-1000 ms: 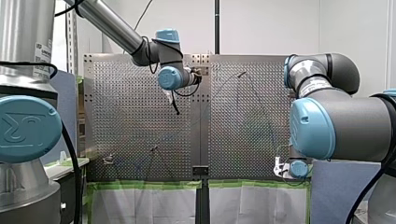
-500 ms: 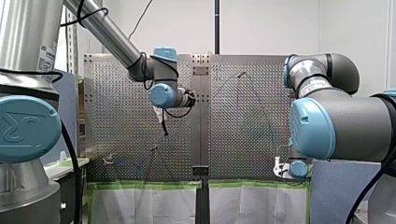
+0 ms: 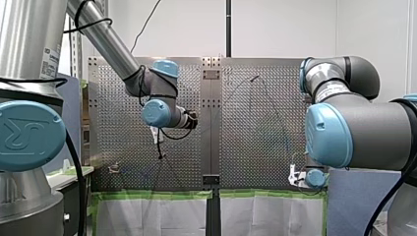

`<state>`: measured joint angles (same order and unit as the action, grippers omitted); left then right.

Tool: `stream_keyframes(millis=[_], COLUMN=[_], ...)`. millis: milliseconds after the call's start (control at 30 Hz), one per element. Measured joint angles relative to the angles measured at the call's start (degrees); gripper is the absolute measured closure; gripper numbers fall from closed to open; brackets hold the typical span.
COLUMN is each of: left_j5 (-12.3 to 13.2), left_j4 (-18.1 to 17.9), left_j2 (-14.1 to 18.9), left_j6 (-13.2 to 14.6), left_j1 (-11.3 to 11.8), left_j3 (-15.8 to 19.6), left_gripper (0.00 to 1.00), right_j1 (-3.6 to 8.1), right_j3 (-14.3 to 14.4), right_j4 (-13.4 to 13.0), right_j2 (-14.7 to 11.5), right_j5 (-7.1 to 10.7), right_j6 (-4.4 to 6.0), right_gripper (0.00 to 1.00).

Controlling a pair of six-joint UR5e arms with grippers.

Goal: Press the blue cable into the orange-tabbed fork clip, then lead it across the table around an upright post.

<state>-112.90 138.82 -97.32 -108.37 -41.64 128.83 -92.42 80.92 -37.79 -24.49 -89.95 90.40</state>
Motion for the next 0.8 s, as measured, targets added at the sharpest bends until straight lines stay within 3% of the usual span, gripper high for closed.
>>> stream_keyframes(millis=[333, 800], left_j5=[1.28, 1.33], left_j4=[-0.63, -0.64], left_j2=[0.00, 0.00], left_j6=[0.00, 0.00], left_j1=[0.29, 0.31], left_j3=[4.14, 4.53], left_gripper=[0.00, 0.00], right_j1=[0.04, 0.00], right_j3=[0.00, 0.00], right_j4=[-1.18, -1.25], right_j2=[0.00, 0.00], right_j5=[4.43, 4.91], right_j6=[-0.02, -0.02], right_gripper=[1.00, 1.00])
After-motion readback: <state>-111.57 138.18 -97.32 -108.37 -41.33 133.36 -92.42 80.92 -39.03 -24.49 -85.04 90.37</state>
